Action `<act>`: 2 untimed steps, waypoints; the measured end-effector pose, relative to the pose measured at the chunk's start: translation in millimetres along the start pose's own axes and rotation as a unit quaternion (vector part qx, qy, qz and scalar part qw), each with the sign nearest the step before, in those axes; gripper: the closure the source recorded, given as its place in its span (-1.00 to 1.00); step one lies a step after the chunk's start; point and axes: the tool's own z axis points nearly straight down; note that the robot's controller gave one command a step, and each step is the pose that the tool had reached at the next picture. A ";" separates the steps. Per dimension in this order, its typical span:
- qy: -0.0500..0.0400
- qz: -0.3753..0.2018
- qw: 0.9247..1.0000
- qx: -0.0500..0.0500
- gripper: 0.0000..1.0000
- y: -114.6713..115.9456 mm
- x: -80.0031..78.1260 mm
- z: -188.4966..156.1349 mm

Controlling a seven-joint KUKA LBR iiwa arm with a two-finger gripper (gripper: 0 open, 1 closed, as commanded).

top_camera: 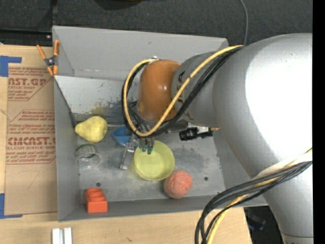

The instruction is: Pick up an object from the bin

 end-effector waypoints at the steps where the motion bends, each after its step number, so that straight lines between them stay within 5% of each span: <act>1: -0.003 -0.114 0.993 0.000 -1.00 -0.5 1.6 -0.2; 2: -0.009 -0.002 1.000 -0.008 1.00 6.5 -4.1 -8.1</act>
Offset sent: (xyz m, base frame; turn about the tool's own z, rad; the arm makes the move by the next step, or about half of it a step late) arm 0.0000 0.0000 0.0000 0.0000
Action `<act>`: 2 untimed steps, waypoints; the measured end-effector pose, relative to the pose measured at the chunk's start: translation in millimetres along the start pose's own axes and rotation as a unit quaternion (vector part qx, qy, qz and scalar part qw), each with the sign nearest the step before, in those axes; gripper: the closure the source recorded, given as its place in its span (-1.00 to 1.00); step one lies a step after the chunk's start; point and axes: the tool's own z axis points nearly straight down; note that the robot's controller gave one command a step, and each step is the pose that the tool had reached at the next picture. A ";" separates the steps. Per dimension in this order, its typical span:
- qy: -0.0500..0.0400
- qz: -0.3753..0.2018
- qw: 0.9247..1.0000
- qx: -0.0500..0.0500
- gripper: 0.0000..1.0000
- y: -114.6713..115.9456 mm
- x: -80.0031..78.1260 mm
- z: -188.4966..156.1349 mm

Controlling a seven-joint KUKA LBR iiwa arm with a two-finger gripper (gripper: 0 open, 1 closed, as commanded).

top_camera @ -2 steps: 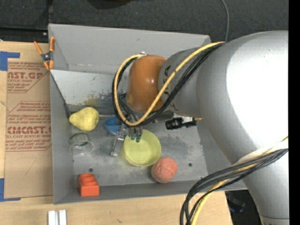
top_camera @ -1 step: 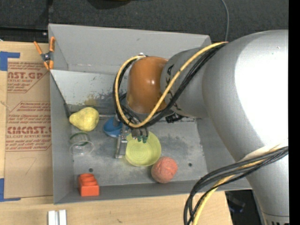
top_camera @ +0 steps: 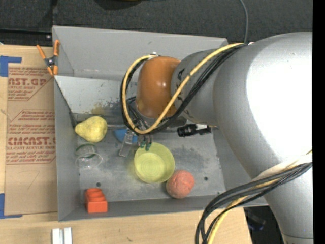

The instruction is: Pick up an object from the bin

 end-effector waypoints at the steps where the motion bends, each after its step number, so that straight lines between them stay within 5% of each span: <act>1: 0.000 0.000 1.000 0.000 1.00 -0.1 0.0 0.0; 2: 0.000 0.000 1.000 0.000 1.00 -0.1 0.1 -2.2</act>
Offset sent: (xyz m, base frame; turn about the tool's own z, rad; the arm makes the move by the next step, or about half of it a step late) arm -0.0001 0.0000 0.0274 0.0000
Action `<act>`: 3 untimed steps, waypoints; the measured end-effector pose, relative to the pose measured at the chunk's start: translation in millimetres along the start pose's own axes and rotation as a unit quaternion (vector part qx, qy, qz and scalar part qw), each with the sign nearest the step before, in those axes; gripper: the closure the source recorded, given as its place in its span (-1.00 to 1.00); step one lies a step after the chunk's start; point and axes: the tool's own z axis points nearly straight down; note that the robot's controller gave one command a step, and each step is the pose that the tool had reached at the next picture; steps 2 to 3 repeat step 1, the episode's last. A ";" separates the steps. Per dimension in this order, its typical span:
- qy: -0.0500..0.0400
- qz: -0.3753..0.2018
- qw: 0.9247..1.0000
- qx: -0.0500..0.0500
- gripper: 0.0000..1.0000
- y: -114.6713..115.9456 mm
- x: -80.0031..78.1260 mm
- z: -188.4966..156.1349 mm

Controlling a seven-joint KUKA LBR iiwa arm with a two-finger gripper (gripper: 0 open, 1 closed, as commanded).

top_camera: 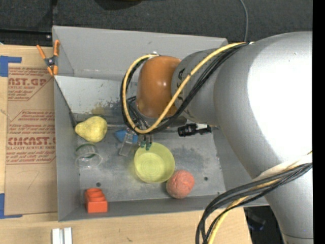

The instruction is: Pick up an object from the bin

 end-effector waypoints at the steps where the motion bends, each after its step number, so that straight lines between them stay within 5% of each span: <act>1: 0.001 0.000 1.000 0.001 1.00 -0.5 0.5 -6.6; 3: 0.001 0.000 1.000 0.001 1.00 -0.5 0.5 -6.6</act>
Offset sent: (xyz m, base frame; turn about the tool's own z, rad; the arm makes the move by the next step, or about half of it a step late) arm 0.0000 0.0000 0.0278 0.0000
